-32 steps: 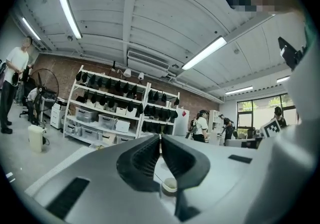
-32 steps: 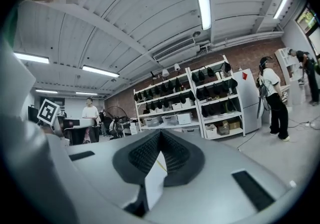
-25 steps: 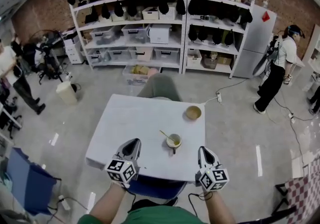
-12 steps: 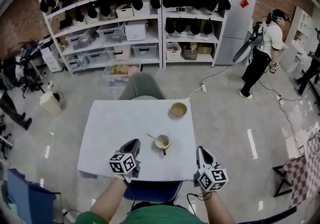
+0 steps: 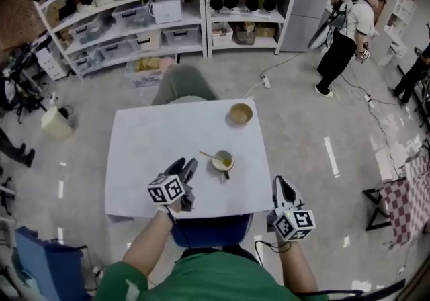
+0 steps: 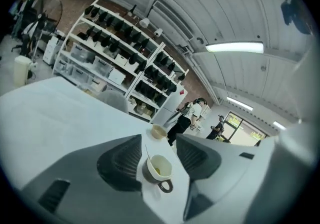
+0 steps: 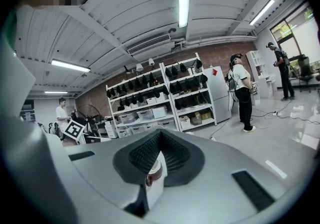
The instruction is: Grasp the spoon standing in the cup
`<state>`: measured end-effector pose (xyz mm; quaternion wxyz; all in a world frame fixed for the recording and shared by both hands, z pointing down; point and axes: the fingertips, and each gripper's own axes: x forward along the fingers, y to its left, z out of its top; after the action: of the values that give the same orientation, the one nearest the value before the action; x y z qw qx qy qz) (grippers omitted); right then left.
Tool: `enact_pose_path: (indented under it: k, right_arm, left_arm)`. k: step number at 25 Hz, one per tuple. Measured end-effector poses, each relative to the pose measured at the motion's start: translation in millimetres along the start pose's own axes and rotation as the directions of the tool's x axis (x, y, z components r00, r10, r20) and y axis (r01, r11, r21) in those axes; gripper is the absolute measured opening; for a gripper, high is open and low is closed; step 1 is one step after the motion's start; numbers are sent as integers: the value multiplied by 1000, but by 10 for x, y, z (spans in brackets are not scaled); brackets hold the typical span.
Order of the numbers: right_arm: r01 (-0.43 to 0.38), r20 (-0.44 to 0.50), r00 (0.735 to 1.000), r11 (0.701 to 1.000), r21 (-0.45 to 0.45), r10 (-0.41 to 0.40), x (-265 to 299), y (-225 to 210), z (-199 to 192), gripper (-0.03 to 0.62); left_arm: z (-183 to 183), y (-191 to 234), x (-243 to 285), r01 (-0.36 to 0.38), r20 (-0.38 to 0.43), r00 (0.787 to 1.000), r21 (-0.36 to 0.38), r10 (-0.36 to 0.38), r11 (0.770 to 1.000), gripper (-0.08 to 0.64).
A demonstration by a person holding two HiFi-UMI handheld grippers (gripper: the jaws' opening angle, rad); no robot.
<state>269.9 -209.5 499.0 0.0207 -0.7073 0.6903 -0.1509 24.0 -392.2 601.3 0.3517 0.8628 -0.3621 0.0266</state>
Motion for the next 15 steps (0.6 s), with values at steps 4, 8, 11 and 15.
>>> enact_pose_path:
  k: [4, 8, 11, 15]
  right_arm:
    - [31, 13, 999, 999, -13, -31, -76, 142, -215, 17]
    - [76, -15, 997, 997, -22, -76, -229, 132, -334, 18]
    - [98, -24, 995, 995, -26, -99, -267, 125, -375, 17]
    - [127, -48, 991, 992, -27, -128, -424, 138, -463, 18]
  left_arm:
    - [-269, 262, 104, 48, -55, 997, -110, -55, 993, 236]
    - [-521, 383, 177, 45, -100, 993, -181, -64, 982, 235]
    - [-611, 434, 337, 50, -128, 989, -201, -77, 978, 236]
    - [-808, 486, 560, 40, -180, 980, -241, -85, 970, 235]
